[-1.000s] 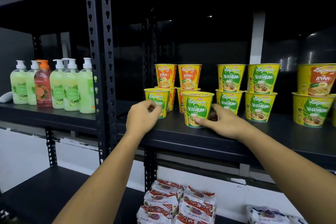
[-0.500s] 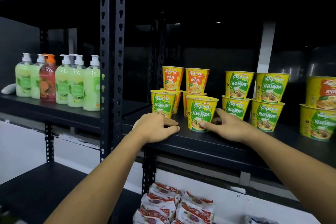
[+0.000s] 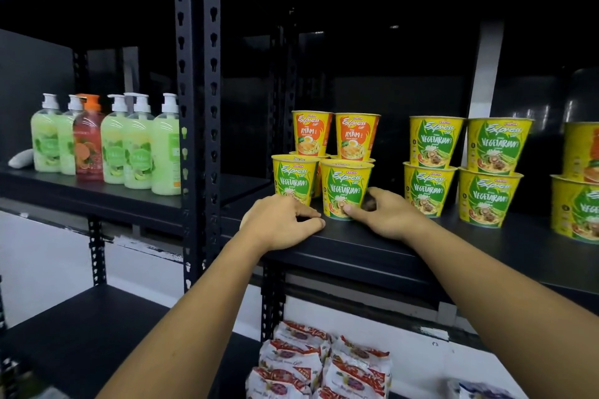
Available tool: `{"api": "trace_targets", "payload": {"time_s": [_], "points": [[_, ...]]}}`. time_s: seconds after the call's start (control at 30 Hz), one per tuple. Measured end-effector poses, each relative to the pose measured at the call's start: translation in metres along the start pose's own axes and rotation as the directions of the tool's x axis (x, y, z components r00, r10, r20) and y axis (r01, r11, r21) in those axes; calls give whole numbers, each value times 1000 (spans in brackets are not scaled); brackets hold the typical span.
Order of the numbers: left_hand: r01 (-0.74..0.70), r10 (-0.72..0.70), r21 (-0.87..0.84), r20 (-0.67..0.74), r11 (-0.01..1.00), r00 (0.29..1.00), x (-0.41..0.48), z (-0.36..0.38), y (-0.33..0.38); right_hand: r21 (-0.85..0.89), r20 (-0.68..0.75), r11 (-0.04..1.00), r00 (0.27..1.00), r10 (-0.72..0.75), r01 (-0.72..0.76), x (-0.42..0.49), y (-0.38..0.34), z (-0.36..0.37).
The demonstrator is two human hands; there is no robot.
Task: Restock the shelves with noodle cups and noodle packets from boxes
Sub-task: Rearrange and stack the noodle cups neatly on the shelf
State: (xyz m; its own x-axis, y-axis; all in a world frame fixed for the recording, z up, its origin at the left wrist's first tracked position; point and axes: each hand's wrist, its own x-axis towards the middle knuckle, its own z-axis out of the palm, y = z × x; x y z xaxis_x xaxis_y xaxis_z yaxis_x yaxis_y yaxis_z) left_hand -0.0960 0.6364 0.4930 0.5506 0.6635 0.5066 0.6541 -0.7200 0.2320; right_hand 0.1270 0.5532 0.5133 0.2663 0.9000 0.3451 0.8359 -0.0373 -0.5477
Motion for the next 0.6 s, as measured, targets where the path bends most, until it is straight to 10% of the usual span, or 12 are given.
{"api": "trace_targets", "payload": {"time_s": [0.6], "points": [[12, -12, 12, 1, 1000, 1000, -2, 1, 3, -65, -28, 997, 999, -37, 35, 0, 1, 4]]}}
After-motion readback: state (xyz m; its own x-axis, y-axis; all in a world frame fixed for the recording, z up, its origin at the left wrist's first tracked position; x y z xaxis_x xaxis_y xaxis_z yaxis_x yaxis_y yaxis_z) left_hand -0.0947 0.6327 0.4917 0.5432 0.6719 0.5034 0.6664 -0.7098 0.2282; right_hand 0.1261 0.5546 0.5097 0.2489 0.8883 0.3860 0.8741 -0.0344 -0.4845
